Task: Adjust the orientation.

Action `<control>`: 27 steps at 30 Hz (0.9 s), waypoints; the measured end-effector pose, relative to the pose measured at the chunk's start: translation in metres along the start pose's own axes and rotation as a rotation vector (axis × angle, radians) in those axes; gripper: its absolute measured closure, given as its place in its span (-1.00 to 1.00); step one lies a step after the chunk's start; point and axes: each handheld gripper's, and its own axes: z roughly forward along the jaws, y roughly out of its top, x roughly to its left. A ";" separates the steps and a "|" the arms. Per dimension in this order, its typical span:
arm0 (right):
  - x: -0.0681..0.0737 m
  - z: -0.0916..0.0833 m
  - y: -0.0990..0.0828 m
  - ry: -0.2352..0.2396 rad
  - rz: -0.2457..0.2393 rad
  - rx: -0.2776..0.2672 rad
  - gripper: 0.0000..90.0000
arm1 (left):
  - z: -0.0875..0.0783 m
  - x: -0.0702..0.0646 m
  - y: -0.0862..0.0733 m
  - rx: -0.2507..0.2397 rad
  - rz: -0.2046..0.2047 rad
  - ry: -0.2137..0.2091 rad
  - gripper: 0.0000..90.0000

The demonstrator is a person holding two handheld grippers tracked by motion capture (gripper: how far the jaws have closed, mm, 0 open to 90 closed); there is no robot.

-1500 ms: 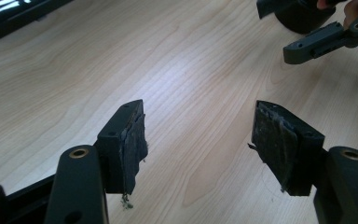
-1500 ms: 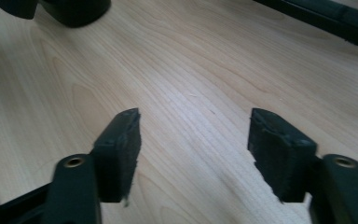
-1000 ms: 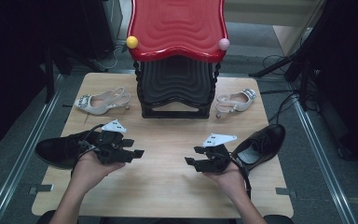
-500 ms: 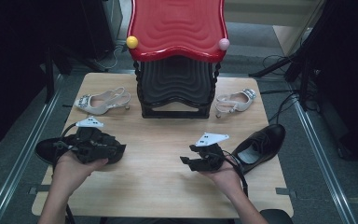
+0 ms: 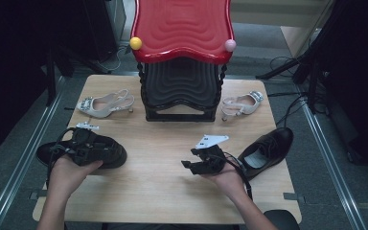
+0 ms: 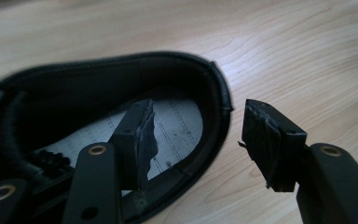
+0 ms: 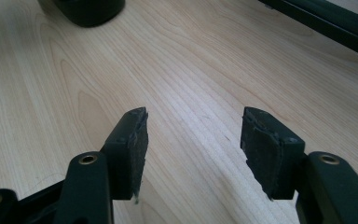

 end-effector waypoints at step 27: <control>-0.002 0.002 0.000 -0.025 0.013 0.014 -0.07 | 0.022 -0.021 0.034 0.139 0.056 0.103 0.65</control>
